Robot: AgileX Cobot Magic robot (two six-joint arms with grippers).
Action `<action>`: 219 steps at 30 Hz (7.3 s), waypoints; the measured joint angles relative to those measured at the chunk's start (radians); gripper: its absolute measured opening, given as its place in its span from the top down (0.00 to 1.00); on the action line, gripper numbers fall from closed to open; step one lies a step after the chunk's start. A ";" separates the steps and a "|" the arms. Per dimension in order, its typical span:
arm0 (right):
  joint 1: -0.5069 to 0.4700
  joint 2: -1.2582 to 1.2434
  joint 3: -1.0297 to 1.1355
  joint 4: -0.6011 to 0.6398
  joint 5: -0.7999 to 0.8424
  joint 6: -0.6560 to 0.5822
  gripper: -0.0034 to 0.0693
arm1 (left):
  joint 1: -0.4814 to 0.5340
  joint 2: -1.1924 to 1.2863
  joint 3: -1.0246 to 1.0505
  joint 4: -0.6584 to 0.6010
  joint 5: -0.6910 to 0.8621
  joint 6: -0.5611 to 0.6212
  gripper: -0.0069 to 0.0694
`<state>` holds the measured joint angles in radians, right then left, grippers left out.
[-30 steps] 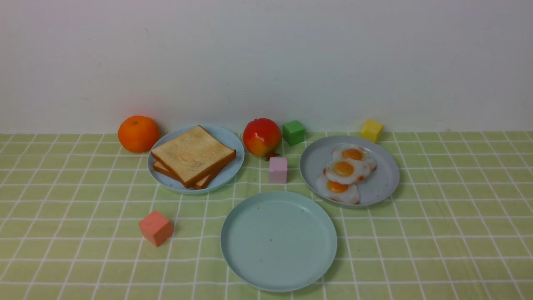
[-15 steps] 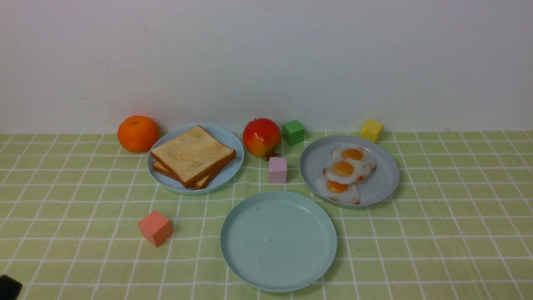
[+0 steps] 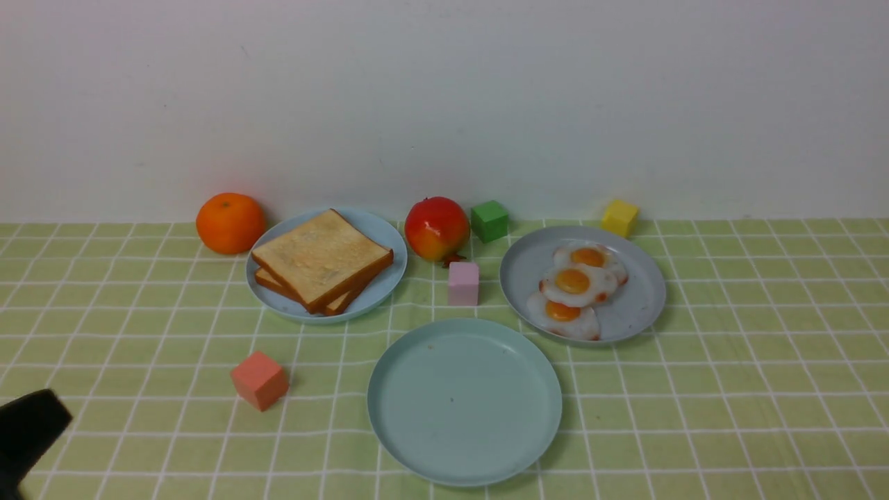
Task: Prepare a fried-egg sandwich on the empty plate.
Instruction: Use the left arm to grab a slice of bread, then use the left arm to put a slice of bread into the empty plate in the middle, then use the right arm to grab a fried egg
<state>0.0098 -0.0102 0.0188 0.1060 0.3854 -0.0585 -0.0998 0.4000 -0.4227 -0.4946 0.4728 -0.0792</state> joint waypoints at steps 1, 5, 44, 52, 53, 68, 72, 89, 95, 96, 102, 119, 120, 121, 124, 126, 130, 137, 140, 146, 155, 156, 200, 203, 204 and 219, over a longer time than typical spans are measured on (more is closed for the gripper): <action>0.000 0.000 0.000 0.000 0.000 0.000 0.62 | -0.015 0.067 -0.061 0.010 0.077 0.051 0.93; 0.000 0.000 0.000 0.011 -0.005 0.007 0.62 | -0.098 0.254 -0.231 0.049 0.271 0.147 0.93; 0.158 0.498 -0.867 0.222 0.776 -0.071 0.78 | -0.176 1.712 -1.302 0.452 0.295 0.351 0.49; 0.158 0.518 -0.872 0.220 0.770 -0.077 0.97 | -0.176 1.753 -1.303 0.478 0.198 0.362 0.39; 0.158 0.519 -0.872 0.220 0.770 -0.078 0.97 | -0.176 1.759 -1.303 0.478 0.191 0.374 0.39; 0.158 0.519 -0.874 0.220 0.774 -0.078 0.96 | -0.176 1.779 -1.306 0.440 0.193 0.492 0.38; 0.158 0.519 -0.874 0.220 0.774 -0.078 0.96 | -0.176 1.813 -1.314 0.440 0.178 0.492 0.38; 0.158 0.519 -0.874 0.220 0.787 -0.078 0.95 | -0.177 1.793 -1.322 0.449 0.217 0.499 0.88; 0.158 0.519 -0.874 0.220 0.812 -0.078 0.94 | -0.177 1.676 -1.322 0.449 0.281 0.471 0.87; 0.158 0.519 -0.874 0.220 0.815 -0.078 0.94 | -0.177 1.671 -1.322 0.448 0.288 0.464 0.87; 0.158 0.519 -0.875 0.219 0.838 -0.078 0.94 | -0.249 1.516 -1.322 0.483 0.413 0.320 0.87; 0.158 0.409 -0.877 0.135 0.872 -0.078 0.93 | -0.594 1.301 -1.032 0.658 0.438 0.052 0.87; 0.158 0.407 -0.877 0.134 0.872 -0.078 0.93 | -0.606 1.299 -1.010 0.658 0.428 0.051 0.87; 0.158 0.407 -0.877 0.133 0.874 -0.078 0.93 | -0.622 1.299 -0.984 0.657 0.414 0.050 0.87; 0.158 0.407 -0.877 0.131 0.872 -0.078 0.93 | -0.643 1.313 -0.952 0.639 0.386 0.049 0.87; 0.158 0.407 -0.877 0.130 0.870 -0.078 0.93 | -0.649 1.328 -0.944 0.628 0.352 0.049 0.87; 0.159 0.407 -0.877 0.130 0.869 -0.078 0.93 | -0.650 1.366 -0.943 0.580 0.292 0.055 0.87; 0.159 0.407 -0.877 0.132 0.869 -0.078 0.93 | -0.650 1.439 -0.942 0.488 0.221 0.174 0.87; 0.159 0.407 -0.877 0.133 0.869 -0.078 0.93 | -0.650 1.468 -0.942 0.482 0.197 0.224 0.87; 0.159 0.407 -0.877 0.136 0.869 -0.078 0.93 | -0.650 1.496 -0.942 0.495 0.175 0.272 0.87; 0.159 0.407 -0.877 0.149 0.869 -0.078 0.93 | -0.650 1.507 -0.942 0.495 0.199 0.274 0.58; 0.159 0.407 -0.877 0.148 0.869 -0.078 0.92 | -0.650 1.507 -0.942 0.495 0.214 0.271 0.50; 0.028 1.933 -1.396 0.636 0.304 -0.019 0.45 | -0.650 0.122 -0.213 0.442 -0.073 -0.037 0.93; 0.022 1.997 -1.451 0.694 0.327 -0.055 0.45 | -0.650 0.126 -0.213 0.436 -0.074 -0.037 0.93; 0.022 2.020 -1.469 0.709 0.331 -0.061 0.45 | -0.650 0.129 -0.213 0.434 -0.077 -0.037 0.93; 0.021 2.168 -1.515 0.844 0.284 -0.138 0.45 | -0.650 0.130 -0.213 0.432 -0.086 -0.037 0.93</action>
<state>0.0308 2.1579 -1.4965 0.9501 0.6692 -0.1969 -0.7495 0.5296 -0.6362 -0.0628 0.3867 -0.1161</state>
